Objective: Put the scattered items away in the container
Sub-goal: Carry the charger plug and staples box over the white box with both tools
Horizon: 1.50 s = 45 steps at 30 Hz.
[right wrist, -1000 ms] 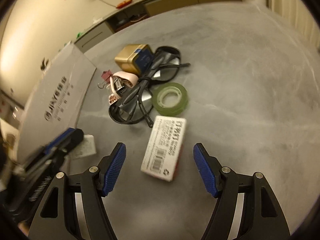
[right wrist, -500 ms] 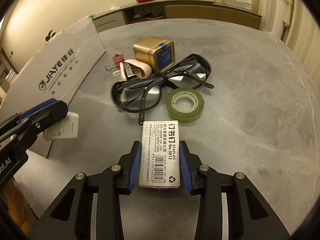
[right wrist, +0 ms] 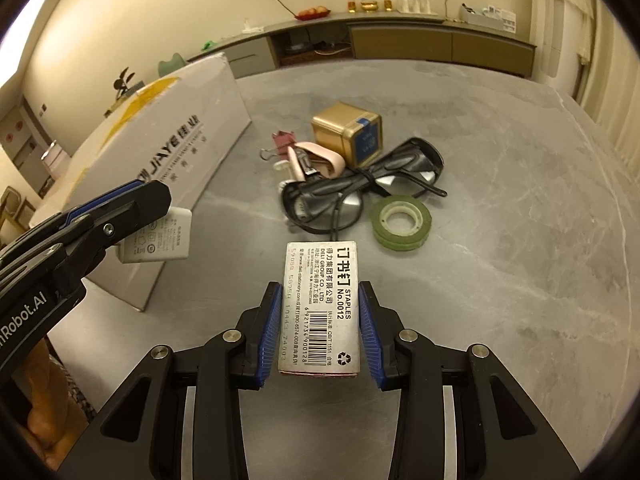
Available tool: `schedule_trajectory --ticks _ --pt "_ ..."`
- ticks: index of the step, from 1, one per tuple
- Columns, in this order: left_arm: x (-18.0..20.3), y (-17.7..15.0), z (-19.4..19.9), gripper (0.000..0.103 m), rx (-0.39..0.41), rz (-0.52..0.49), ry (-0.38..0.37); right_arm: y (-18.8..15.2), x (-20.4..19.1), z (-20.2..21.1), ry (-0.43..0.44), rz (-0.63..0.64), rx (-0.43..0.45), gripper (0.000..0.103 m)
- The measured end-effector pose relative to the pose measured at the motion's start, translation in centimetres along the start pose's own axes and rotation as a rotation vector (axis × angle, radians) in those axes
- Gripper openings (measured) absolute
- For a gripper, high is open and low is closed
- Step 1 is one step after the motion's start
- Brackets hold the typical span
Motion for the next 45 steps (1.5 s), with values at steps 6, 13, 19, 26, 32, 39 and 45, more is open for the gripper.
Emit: schedule_trajectory --ticks 6,13,19,26,32,39,45 --pt "-0.3 0.0 1.7 0.023 0.031 0.008 0.0 0.1 -1.1 1.3 0.002 0.02 0.028 0.039" --pt "-0.8 -0.2 3.9 0.023 0.071 0.021 0.005 -0.1 -2.7 3.1 0.002 0.051 0.064 0.039" --pt "-1.5 -0.3 5.9 0.023 0.109 0.037 0.008 -0.1 -4.5 4.7 -0.012 0.09 0.112 0.039" --pt "-2.4 -0.5 7.9 0.023 0.143 0.059 0.015 -0.3 -6.4 6.0 -0.01 0.118 0.138 0.039" --pt "-3.3 -0.6 9.3 0.023 0.171 0.083 0.022 -0.4 -8.3 7.6 -0.001 0.147 0.171 0.039" --pt "-5.0 -0.5 10.9 0.023 0.204 0.131 0.026 -0.3 -10.5 9.1 0.0 0.18 0.21 0.039" --pt "-6.3 -0.4 11.8 0.023 0.223 0.165 0.031 0.1 -12.6 10.1 -0.001 0.21 0.238 0.039"
Point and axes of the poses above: each gripper's, at about its wrist camera, not at the fingertips, and z roughly against the way its jaws point, x to its right, y to its top, the point moved 1 cm from there along -z, roughly the way its jaws point, and after that the axes turned 9 degrees about -x, right-handed, at the moved point
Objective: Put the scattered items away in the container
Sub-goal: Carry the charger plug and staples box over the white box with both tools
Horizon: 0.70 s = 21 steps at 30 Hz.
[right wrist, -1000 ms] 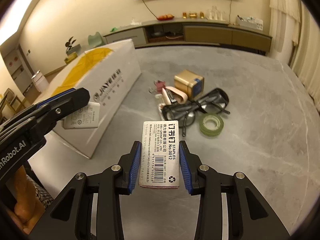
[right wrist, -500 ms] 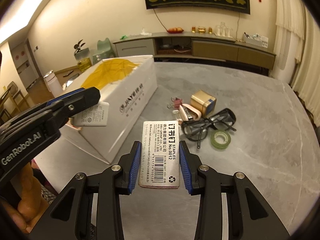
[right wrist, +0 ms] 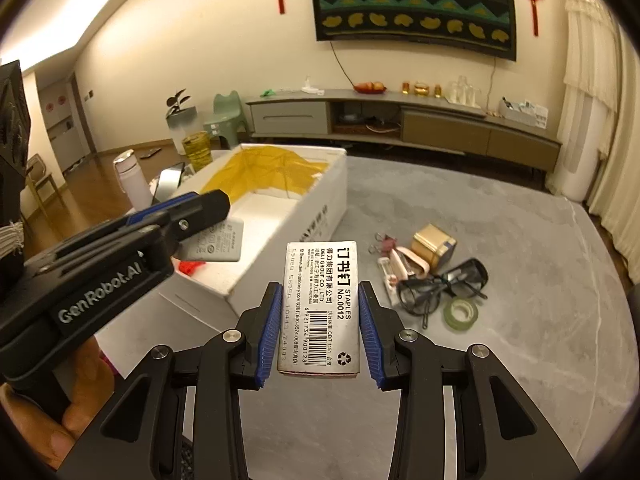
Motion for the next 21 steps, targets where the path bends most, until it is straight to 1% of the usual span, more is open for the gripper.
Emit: schedule_trajectory --ticks 11,16,21 --pt "-3.7 0.9 1.3 0.023 0.029 0.098 -0.002 1.9 -2.9 0.6 0.012 0.055 0.026 0.039" --pt "-5.8 1.4 1.0 0.023 0.02 0.165 -0.006 3.0 -3.4 0.3 0.046 0.051 0.007 0.039" --pt "-7.4 2.0 0.6 0.023 0.008 0.217 0.011 4.5 -4.1 -0.6 0.081 0.054 -0.016 0.039"
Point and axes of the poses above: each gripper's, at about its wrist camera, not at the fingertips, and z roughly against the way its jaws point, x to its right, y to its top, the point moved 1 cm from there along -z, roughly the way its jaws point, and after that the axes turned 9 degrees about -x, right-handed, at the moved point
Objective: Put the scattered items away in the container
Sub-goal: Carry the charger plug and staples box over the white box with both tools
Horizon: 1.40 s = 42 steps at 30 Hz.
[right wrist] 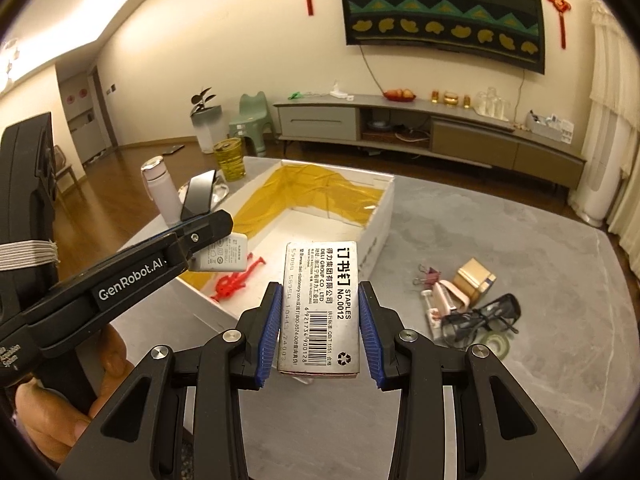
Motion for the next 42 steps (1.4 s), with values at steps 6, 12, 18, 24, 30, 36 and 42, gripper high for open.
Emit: schedule_trajectory --ticks 6,12,18,24,30,36,42 --pt "-1.0 1.1 -0.4 0.023 -0.012 0.029 0.005 2.1 -1.0 -0.9 0.004 0.037 -0.014 0.039" --pt "-2.2 2.7 -2.1 0.023 -0.067 0.055 0.021 4.2 -1.4 -2.4 0.026 0.062 -0.037 0.039" --pt "-3.7 3.9 -4.6 0.023 -0.154 0.118 0.008 6.5 -1.4 -5.6 0.083 0.077 -0.103 0.039" --pt "-5.6 5.8 -7.7 0.023 -0.25 0.206 -0.031 8.1 -1.4 -9.0 0.091 0.101 -0.164 0.039" --pt "-6.6 8.2 -10.8 0.023 -0.304 0.234 -0.029 8.9 -1.0 -12.4 0.092 0.114 -0.228 0.039" --pt "-6.5 10.0 -14.1 0.023 -0.335 0.223 0.02 9.8 -0.4 -16.1 0.074 0.127 -0.294 0.04" --pt "-7.1 11.5 -16.7 0.023 -0.35 0.221 0.039 10.8 0.2 -19.0 0.06 0.146 -0.342 0.04"
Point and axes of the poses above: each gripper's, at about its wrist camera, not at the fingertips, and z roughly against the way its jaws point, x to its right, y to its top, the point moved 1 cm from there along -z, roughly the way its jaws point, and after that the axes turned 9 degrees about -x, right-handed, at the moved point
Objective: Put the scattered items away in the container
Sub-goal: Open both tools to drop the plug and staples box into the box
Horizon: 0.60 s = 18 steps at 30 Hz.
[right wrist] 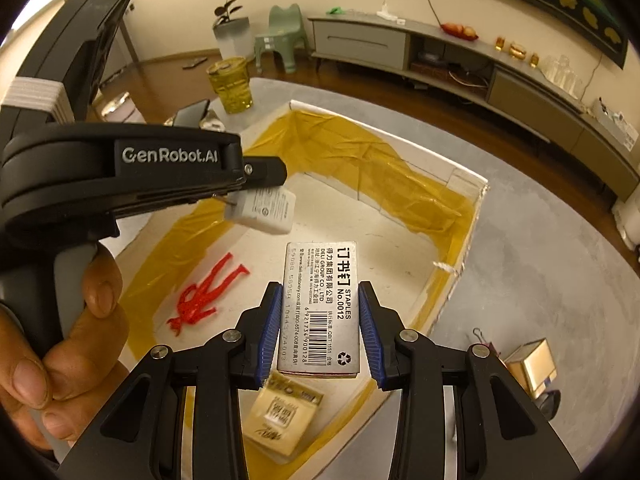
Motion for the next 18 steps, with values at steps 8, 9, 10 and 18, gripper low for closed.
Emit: schedule_trajectory --ticks 8,9,10,18 --pt "-1.1 0.8 -2.0 0.044 -0.013 0.028 0.074 0.4 0.4 -1.2 0.019 0.008 -0.013 0.048" --pt "-1.0 0.7 -2.0 0.044 -0.014 0.022 0.074 0.2 0.5 -0.9 0.015 0.006 0.002 0.048" --pt "-0.9 0.6 -1.8 0.044 -0.008 0.015 0.078 0.0 0.4 -0.7 0.006 0.008 0.017 0.048" --pt "0.4 -1.3 0.1 0.045 0.038 -0.044 0.115 -2.8 -0.4 1.9 -0.049 0.042 0.115 0.048"
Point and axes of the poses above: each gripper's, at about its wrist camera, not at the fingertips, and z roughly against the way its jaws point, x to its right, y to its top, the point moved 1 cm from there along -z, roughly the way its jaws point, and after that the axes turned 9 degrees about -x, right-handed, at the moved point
